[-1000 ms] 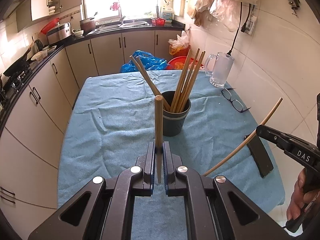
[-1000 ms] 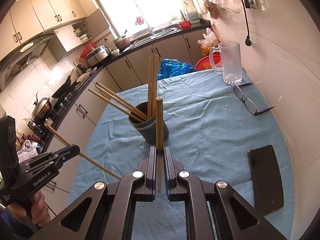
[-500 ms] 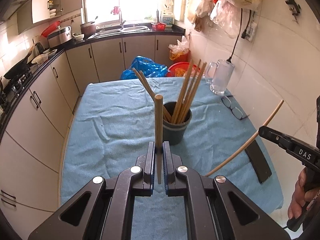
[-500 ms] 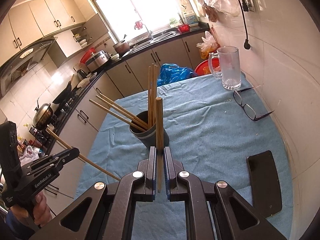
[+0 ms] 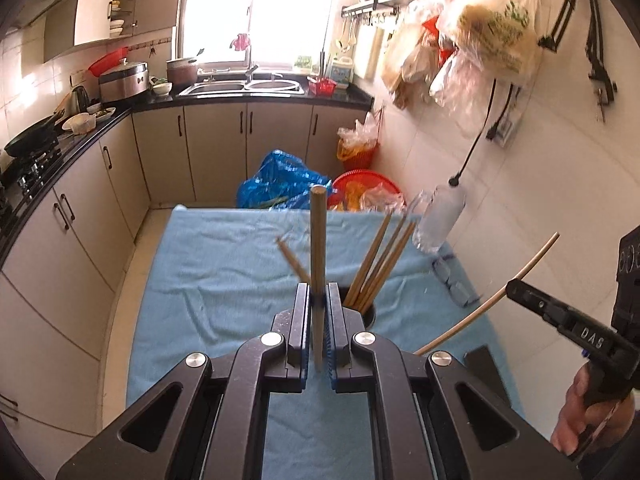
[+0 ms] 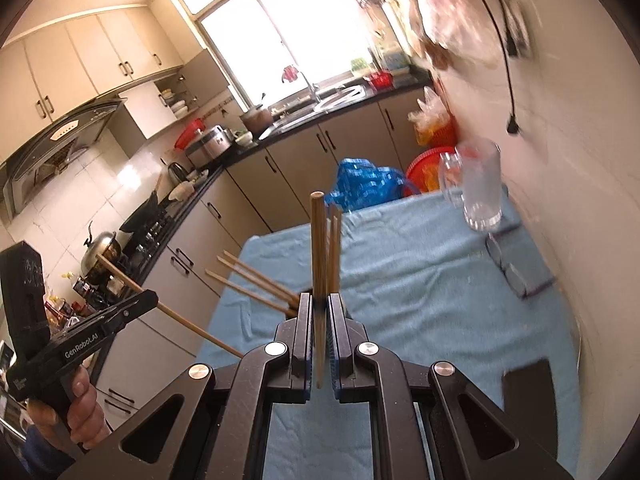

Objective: Organize utensils
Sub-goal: 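Lower the right tool's chopstick into the cup while the left tool lowers its own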

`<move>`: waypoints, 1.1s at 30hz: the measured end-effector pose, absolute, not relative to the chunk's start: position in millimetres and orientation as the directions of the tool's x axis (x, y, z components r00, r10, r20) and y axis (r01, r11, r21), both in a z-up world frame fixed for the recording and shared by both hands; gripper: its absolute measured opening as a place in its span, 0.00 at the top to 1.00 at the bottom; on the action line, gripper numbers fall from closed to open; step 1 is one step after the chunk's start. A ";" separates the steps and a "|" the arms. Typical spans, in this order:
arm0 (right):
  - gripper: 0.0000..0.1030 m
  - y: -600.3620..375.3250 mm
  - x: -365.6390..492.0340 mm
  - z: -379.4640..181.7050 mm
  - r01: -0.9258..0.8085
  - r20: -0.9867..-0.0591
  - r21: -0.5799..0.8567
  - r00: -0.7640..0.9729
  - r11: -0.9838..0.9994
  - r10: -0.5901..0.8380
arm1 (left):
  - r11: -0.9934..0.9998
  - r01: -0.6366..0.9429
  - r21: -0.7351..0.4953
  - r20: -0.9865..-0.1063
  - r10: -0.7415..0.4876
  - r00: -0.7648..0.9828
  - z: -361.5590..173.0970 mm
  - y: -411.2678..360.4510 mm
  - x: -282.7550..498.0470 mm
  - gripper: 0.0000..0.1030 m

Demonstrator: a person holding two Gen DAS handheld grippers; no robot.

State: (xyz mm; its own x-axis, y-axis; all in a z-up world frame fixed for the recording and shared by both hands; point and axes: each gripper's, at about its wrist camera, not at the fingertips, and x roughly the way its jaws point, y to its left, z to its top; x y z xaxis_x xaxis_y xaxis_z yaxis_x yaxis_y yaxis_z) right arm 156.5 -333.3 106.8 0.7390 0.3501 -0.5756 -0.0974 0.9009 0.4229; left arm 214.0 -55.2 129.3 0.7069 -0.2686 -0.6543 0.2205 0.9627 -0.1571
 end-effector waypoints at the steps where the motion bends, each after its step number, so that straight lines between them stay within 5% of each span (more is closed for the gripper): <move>1: 0.93 -331.4 160.5 111.4 -0.103 -0.570 0.416 0.745 0.903 0.348 | 0.962 0.219 -0.165 -0.649 -0.272 0.711 133.5 -56.0 218.4 0.94; 10: 0.93 -319.4 200.6 140.5 -0.109 -0.545 0.359 0.782 0.927 0.303 | 0.958 0.208 -0.198 -0.627 -0.287 0.724 145.5 -71.7 257.5 0.94; 33: 0.92 -297.2 254.5 78.7 -0.062 -0.670 0.323 0.690 0.944 0.274 | 0.965 0.170 -0.200 -0.715 -0.262 0.648 86.6 -80.0 292.5 0.94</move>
State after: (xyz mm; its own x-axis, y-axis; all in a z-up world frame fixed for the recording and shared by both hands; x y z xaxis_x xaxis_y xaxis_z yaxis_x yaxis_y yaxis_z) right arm 254.5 -297.2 78.7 0.6899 0.2743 -0.6700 -0.0616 0.9443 0.3232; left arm 292.5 -80.0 86.6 0.6484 -0.2625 -0.7146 0.1700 0.9649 -0.2002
